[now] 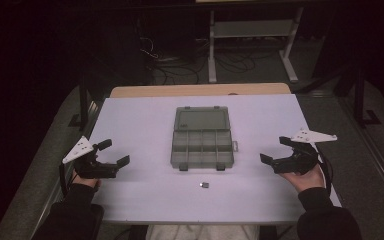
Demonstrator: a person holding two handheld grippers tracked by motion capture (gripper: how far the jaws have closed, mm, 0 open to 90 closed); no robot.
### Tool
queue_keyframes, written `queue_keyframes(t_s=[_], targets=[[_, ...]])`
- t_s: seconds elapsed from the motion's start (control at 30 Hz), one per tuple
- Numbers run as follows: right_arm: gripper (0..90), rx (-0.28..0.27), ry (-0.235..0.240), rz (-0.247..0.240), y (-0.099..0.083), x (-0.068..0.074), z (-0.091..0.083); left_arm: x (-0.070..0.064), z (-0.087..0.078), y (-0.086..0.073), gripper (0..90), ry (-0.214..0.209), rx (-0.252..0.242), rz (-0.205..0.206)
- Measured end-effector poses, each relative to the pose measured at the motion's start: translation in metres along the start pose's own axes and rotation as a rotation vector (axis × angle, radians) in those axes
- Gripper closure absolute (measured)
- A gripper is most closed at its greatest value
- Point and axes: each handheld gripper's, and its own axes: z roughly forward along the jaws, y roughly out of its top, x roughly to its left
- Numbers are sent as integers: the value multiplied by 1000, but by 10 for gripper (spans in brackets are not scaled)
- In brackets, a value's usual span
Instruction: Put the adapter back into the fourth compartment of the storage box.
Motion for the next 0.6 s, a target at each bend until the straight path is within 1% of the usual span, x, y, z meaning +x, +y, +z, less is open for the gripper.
queue_keyframes(t_s=[0.3,0.6], targets=[[0,0,7,-6,0,1,-1,-1,0,0,0,-3,-2,5],[0,3,0,-15,0,1,0,-1,0,0,0,-5,-4,5]])
